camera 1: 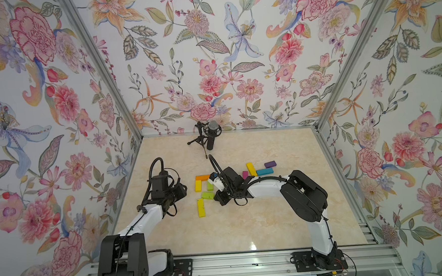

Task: Assemble the letter p with building blocks
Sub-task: Assemble the building block at the center of the board.

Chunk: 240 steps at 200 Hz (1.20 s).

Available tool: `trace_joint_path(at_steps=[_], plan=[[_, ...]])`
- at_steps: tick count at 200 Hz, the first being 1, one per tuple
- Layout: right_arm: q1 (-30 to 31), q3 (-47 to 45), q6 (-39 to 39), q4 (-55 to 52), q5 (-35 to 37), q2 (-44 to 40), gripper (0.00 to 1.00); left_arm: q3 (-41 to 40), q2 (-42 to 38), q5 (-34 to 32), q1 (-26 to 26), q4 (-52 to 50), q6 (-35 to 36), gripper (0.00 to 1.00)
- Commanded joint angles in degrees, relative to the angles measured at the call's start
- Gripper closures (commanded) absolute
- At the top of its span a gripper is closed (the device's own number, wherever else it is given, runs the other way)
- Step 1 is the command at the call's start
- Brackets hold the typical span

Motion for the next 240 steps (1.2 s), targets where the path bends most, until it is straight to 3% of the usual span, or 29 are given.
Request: trace_joint_path(at_steps=[1,149,171,205,240], plan=[[0.1,-1.2,0.2,-2.7,1.6,1.5,0.93,-0.7,-1.2,-0.5,0.4,-0.9,0.2,0.60],[0.0,1.4,0.2,-2.3,3.5,3.4,0.92,-3.1,-2.1,1.7,0.4,0.4,-0.6,0.61],[0.2,-0.2,0.5,-2.1,4.8,1.5,0.92,-4.3,-2.8,3.8,-0.1,1.4,-1.4,0.68],[0.9,-4.8,2.2,-0.3,5.4,-3.3,0.92,-6.3,-4.5,4.8,-2.0,3.2,-2.8,0.89],[2.4,-6.0,3.5,1.3,3.7,-5.0,0.92,-5.9,-1.2,5.3,-6.7,7.0,-4.2,1.00]])
